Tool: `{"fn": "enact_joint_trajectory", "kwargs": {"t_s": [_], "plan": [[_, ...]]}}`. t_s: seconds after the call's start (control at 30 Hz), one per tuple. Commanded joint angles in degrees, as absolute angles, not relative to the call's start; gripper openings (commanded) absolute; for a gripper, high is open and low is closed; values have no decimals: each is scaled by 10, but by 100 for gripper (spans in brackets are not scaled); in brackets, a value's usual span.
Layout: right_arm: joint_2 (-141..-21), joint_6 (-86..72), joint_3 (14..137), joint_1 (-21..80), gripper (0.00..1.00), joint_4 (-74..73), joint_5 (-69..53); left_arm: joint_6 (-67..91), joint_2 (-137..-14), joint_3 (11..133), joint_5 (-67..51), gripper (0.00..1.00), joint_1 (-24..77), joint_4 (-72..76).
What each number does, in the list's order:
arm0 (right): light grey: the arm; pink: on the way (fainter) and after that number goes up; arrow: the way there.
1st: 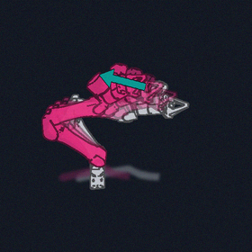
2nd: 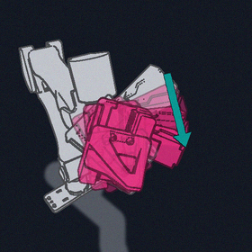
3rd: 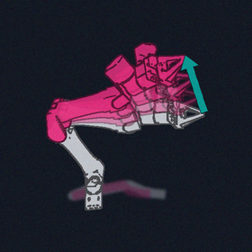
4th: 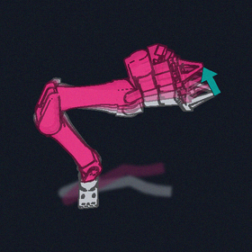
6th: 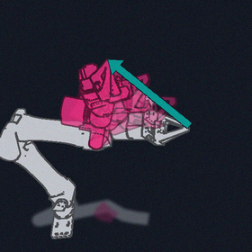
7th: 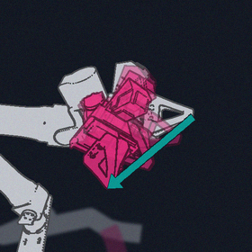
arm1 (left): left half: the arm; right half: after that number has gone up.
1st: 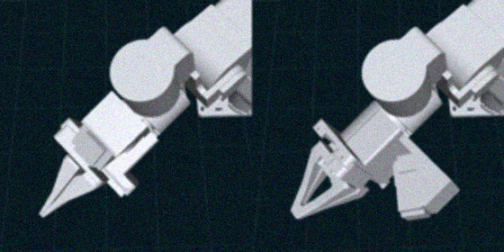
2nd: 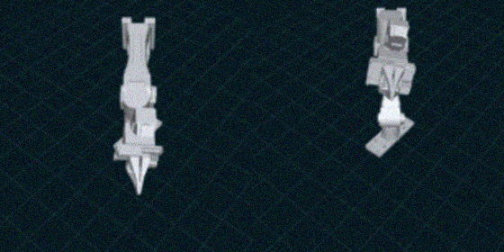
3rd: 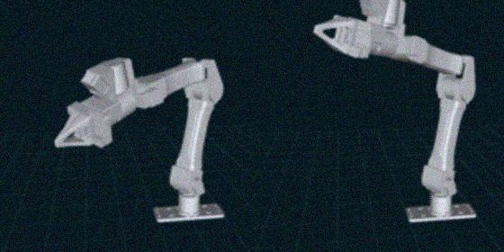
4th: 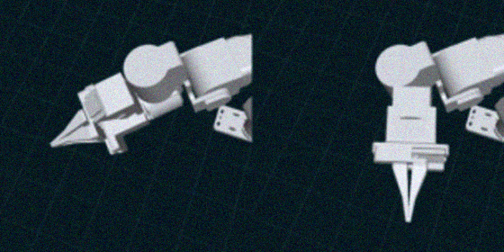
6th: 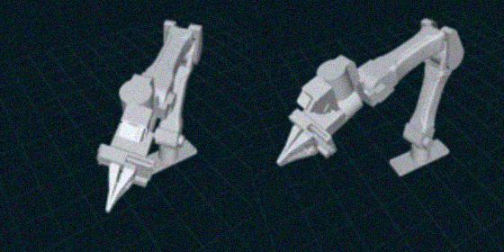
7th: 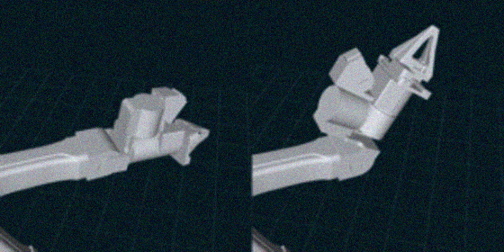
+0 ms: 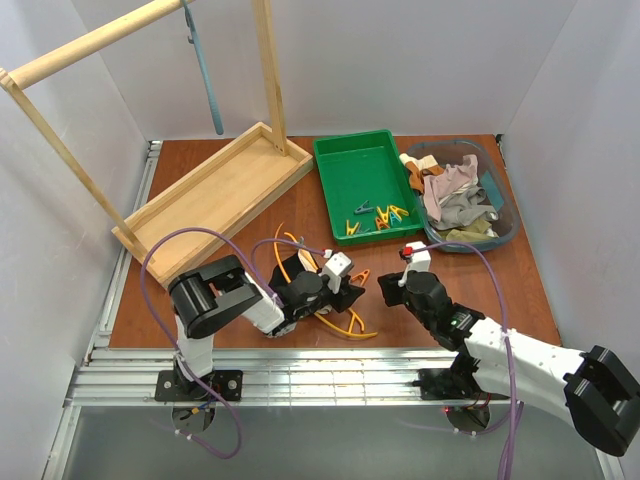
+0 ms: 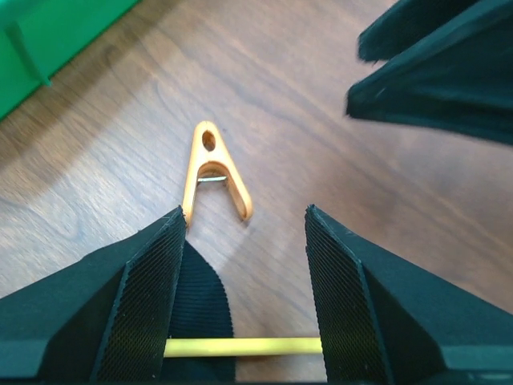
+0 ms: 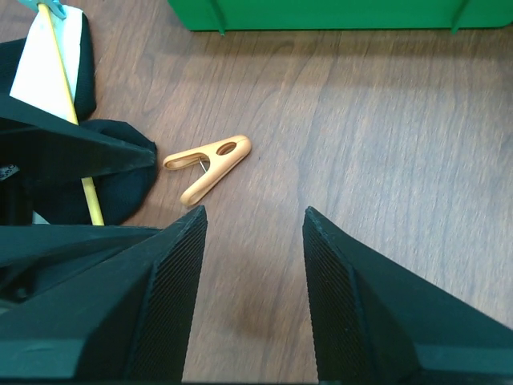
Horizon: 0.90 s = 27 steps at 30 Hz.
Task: Clip the underwear to the hanger
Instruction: Open the clamp at the center of the board.
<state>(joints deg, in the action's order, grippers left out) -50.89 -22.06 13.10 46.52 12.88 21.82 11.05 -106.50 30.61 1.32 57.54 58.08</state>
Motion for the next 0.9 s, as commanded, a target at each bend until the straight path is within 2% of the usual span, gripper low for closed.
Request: {"fn": "enact_joint_trajectory", "kwargs": {"t_s": [0.0,0.33,0.87], "plan": [[-497,-220,124,468,44,127,226,89,-1082,307,11,54,570,629],[-510,-218,129,468,51,127,209,90,-1134,330,4,55,552,644],[-518,-215,133,468,52,127,207,86,-1172,370,-31,53,550,600]]}}
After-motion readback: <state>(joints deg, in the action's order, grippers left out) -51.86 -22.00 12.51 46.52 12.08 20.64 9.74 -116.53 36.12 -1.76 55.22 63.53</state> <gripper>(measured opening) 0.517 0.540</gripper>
